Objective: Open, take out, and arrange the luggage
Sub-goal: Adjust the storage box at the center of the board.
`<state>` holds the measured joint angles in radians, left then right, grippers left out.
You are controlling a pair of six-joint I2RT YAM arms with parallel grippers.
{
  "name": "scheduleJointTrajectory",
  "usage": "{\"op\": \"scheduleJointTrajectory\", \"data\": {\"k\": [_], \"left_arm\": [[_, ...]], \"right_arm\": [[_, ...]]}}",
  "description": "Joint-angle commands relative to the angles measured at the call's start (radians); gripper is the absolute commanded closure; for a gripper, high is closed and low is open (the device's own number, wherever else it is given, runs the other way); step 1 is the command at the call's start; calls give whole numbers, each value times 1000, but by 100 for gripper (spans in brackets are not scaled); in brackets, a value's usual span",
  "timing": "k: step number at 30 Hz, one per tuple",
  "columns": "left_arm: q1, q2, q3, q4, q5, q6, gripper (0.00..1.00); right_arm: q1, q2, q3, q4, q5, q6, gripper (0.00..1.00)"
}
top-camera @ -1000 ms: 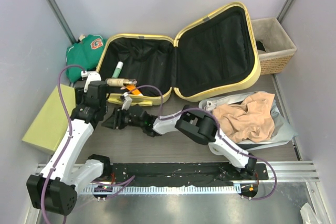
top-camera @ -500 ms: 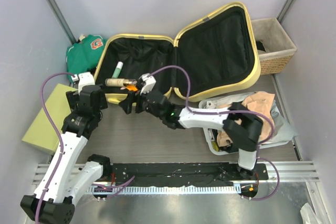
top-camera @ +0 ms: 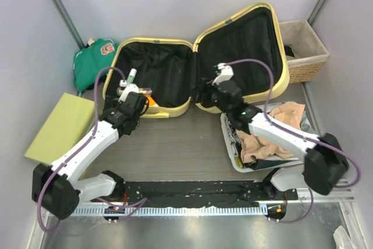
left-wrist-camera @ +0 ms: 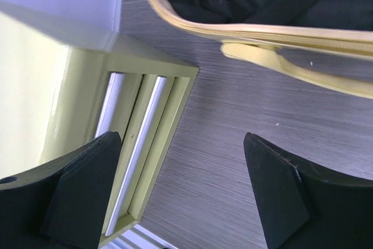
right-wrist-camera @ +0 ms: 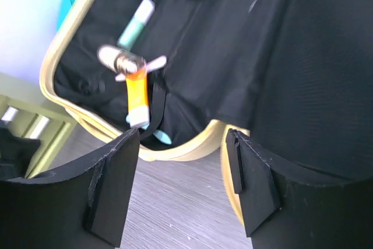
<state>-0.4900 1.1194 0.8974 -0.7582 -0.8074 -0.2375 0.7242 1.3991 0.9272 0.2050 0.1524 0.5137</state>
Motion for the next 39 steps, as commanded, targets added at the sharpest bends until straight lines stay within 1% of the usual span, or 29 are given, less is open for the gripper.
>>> {"op": "scheduleJointTrajectory", "data": {"k": [1, 2, 5, 7, 8, 9, 11, 12, 15, 16, 17, 18, 19, 20, 21, 22, 23, 24, 25, 26, 27, 28, 31, 32, 33, 34, 35, 37, 39], "left_arm": [[-70, 156, 23, 7, -108, 27, 8], [-76, 190, 31, 3, -110, 20, 7], [-75, 243, 32, 45, -119, 12, 4], [-56, 252, 43, 69, -143, -51, 4], [-45, 241, 40, 82, -151, -78, 4], [-45, 232, 32, 106, -167, -153, 4], [-39, 188, -14, 147, -220, -228, 4], [-35, 171, -26, 186, -223, -300, 4], [-30, 87, -3, 198, -245, -405, 6], [-30, 51, 4, 210, -254, -398, 5], [-21, 19, 12, 245, -251, -354, 4], [-3, -39, 15, 364, -166, -270, 2], [31, -53, 32, 384, -103, -196, 0], [133, -58, 108, 357, -58, -203, 0], [196, -52, 148, 294, -9, -198, 0], [315, -44, 213, 275, 98, -153, 0], [355, -33, 239, 257, 109, -128, 0], [378, -15, 262, 255, 41, -102, 0], [401, -7, 288, 266, 4, -64, 0], [418, -4, 288, 310, -25, -12, 0], [436, 0, 282, 341, -36, 7, 0], [485, 11, 264, 368, -15, 16, 0], [605, 37, 224, 421, 17, 4, 0], [631, 40, 207, 469, 36, 1, 0], [660, 42, 195, 490, 62, -6, 0], [727, 43, 175, 505, 91, -20, 0], [764, 51, 167, 532, 161, -43, 0], [848, 57, 146, 560, 218, -55, 0], [876, 65, 129, 612, 301, -30, 0]], "right_arm": [[-32, -201, -10, -91, 56, -95, 31], [-35, -239, -33, -85, 64, -110, 31], [-43, -264, -39, -102, 36, -122, 30], [-45, -273, -37, -114, 16, -132, 29], [-43, -285, -39, -121, 1, -133, 29], [-43, -293, -44, -119, -7, -133, 29], [-43, -307, -54, -110, -30, -135, 28], [-43, -317, -59, -105, -43, -141, 28], [-43, -307, -68, -78, -106, -159, 29], [-43, -298, -61, -75, -125, -162, 28], [-43, -289, -53, -72, -140, -164, 28], [-43, -272, -42, -75, -190, -164, 28], [-42, -244, -19, -70, -210, -164, 28], [-42, -227, -13, -59, -233, -161, 28], [-42, -213, -5, -47, -266, -155, 27], [-42, -184, 5, -21, -305, -140, 25], [-42, -170, 9, -7, -324, -129, 25], [-42, -160, 9, 7, -338, -121, 24], [-42, -135, 10, 32, -371, -103, 24], [-40, -124, 12, 42, -385, -98, 24], [-40, -112, 12, 48, -396, -90, 24], [-39, -94, 12, 56, -419, -83, 24], [-36, -75, 15, 62, -454, -75, 24], [-34, -72, 13, 60, -458, -79, 24], [-31, -71, 13, 60, -461, -83, 24], [-29, -69, 10, 57, -464, -84, 24], [-31, -69, 9, 57, -471, -87, 24], [-26, -63, 4, 62, -479, -86, 24], [-23, -57, 1, 66, -491, -83, 24]]}}
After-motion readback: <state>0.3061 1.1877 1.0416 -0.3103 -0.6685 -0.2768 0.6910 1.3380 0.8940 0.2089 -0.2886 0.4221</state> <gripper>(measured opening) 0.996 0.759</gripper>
